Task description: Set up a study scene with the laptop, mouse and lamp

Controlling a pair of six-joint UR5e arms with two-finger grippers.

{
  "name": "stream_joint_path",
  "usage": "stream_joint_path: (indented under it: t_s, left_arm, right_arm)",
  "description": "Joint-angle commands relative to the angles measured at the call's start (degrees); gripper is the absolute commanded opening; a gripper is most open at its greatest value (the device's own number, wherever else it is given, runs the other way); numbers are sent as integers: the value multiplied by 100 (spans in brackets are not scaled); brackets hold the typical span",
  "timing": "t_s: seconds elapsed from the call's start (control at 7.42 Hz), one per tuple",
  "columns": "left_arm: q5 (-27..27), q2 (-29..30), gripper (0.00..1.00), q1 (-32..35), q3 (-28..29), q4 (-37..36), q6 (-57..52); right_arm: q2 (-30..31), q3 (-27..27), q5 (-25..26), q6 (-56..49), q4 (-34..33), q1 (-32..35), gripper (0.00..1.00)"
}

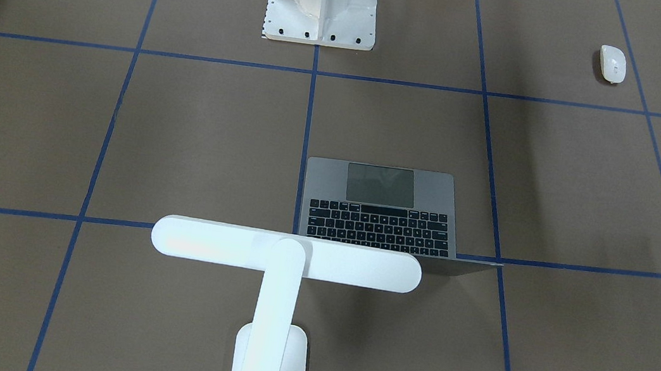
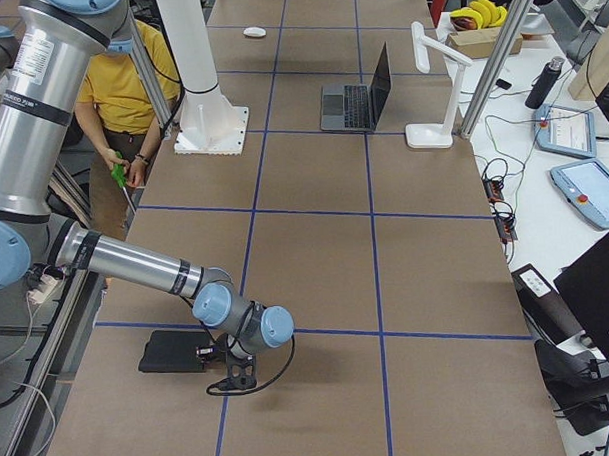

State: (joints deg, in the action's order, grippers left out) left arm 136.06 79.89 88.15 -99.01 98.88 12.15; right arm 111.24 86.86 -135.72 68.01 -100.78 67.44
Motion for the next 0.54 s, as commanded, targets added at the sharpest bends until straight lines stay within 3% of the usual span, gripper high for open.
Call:
stream_joint_path:
  t_s: [0.0,0.13,0.4]
  left_arm:
    - [0,9,100,0,4,0,-2]
    - [0,9,100,0,4,0,6]
    - [0,9,100,0,-5,0,7]
  right_arm:
    - [-198,-80,1,72,-91,-11,43]
    - [-452,-159,10,81,-422,-11,61]
    - [-525,-292,28,37,-592,-20,69]
